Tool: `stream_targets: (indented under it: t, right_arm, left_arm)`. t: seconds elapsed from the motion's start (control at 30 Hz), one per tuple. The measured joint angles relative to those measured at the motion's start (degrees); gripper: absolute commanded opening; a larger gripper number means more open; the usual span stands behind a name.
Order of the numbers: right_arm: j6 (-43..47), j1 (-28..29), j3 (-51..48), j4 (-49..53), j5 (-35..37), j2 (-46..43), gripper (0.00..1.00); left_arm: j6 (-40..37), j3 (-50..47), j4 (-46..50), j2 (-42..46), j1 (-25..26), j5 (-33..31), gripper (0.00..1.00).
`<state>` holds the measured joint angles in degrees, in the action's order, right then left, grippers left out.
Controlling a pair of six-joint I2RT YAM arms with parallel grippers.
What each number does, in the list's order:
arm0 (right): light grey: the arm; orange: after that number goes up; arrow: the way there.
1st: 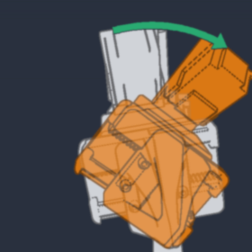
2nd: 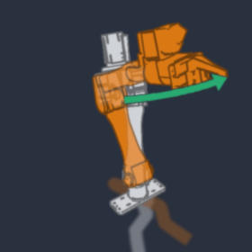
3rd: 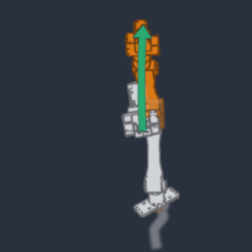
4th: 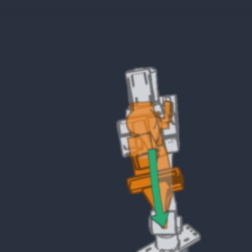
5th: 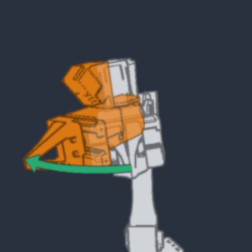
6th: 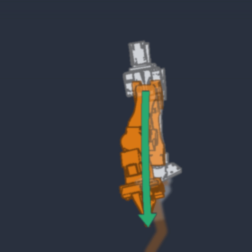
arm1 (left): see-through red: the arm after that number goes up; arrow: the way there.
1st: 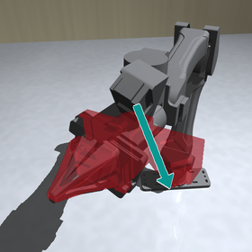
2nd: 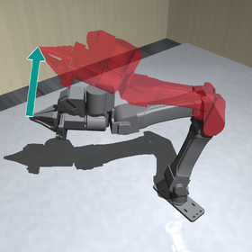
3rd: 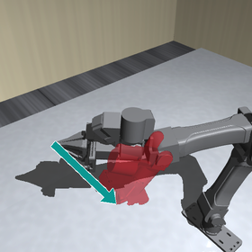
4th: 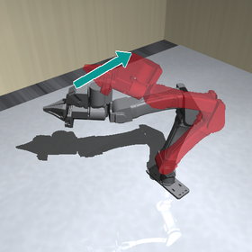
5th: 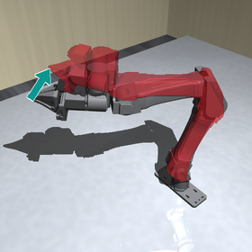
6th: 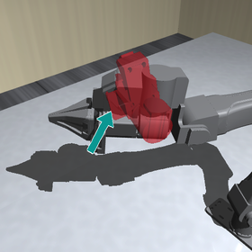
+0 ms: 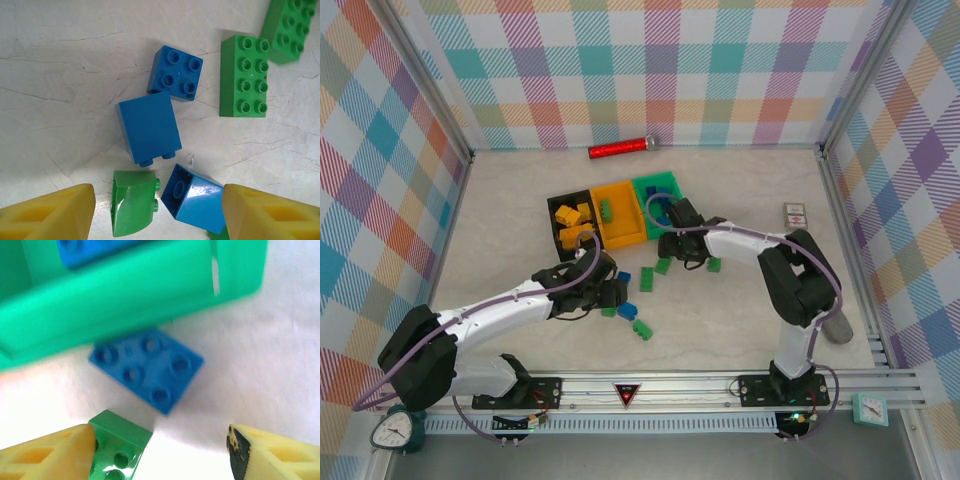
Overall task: Sort the legos into containers by color
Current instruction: Move the lego to the center of the table.
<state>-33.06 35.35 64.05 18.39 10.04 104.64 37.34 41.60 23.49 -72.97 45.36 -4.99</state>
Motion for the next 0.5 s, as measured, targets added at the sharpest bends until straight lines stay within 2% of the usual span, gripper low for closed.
stream_targets:
  t: [0.23,0.5]
  right_arm:
    - [-0.57,0.28,-3.34,3.48,0.15,-4.11,0.70]
    - [2.58,-0.07,5.38,7.89,0.46,-1.86,0.70]
  left_arm:
    - [-0.02,0.37,-1.27,-3.06,0.26,0.90,0.67]
    - [-0.02,1.68,-1.16,-3.80,1.16,0.90,0.67]
